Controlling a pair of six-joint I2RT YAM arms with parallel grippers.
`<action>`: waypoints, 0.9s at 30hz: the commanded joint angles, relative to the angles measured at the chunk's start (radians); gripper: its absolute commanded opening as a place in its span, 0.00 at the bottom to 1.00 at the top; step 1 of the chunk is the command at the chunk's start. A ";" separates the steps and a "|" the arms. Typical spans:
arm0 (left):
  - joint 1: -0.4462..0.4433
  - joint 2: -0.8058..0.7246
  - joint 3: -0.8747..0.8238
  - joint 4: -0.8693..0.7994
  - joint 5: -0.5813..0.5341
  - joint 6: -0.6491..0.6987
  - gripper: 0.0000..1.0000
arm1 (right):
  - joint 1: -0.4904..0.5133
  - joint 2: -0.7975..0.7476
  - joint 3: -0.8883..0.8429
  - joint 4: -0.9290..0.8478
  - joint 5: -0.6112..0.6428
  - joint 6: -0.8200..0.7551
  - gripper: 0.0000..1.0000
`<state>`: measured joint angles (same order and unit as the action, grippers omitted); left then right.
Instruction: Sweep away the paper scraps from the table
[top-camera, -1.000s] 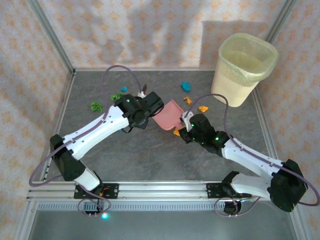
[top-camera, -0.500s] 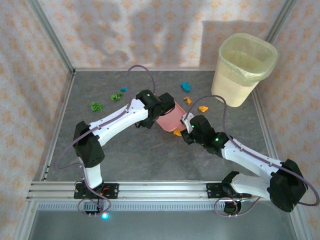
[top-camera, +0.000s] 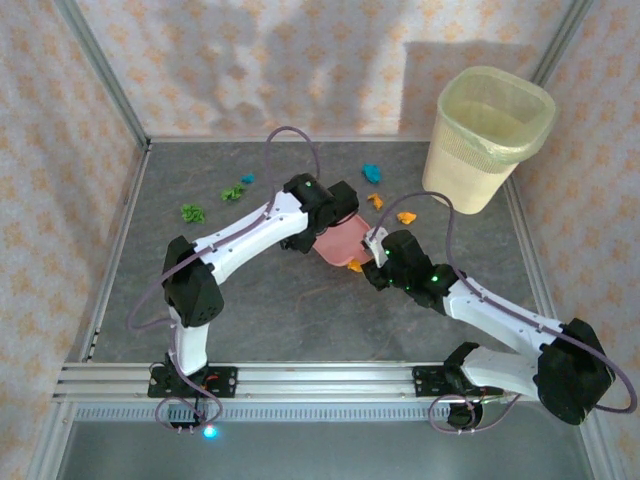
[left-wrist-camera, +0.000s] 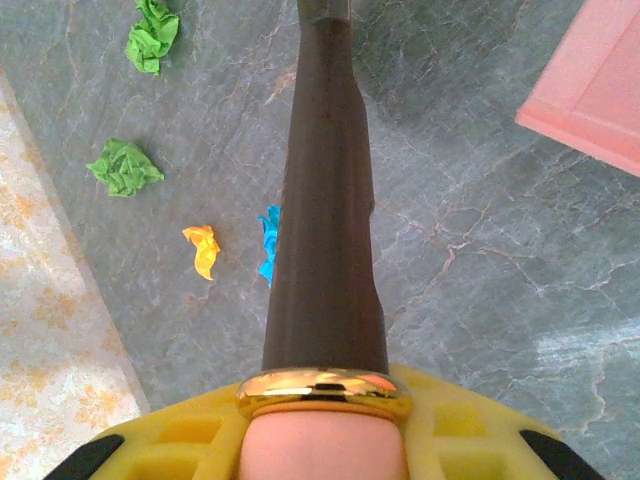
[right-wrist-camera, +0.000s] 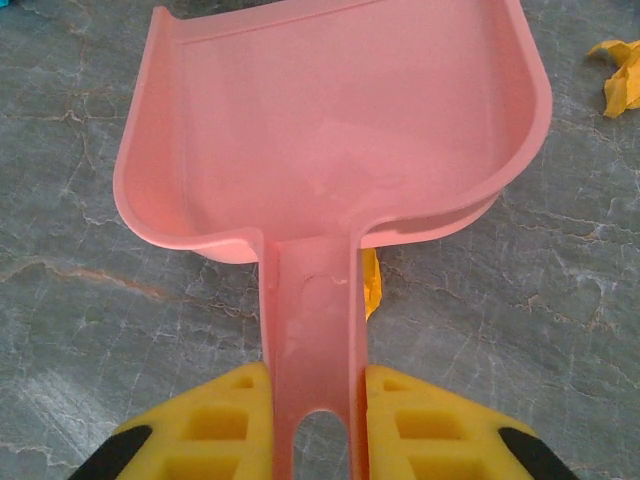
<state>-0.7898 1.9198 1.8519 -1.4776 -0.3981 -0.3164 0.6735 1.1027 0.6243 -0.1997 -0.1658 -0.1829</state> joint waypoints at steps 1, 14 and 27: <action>-0.009 -0.076 -0.068 0.044 -0.086 -0.060 0.00 | -0.008 -0.044 -0.022 0.046 0.001 0.018 0.00; -0.067 -0.339 -0.314 0.300 -0.237 -0.167 0.00 | -0.061 -0.101 -0.070 0.103 0.003 0.089 0.00; -0.085 -0.502 -0.428 0.440 -0.182 -0.142 0.00 | -0.068 -0.065 -0.073 0.120 0.009 0.100 0.00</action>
<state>-0.8707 1.4380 1.4315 -1.0924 -0.5571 -0.4541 0.6140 1.0275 0.5591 -0.1219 -0.1646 -0.0971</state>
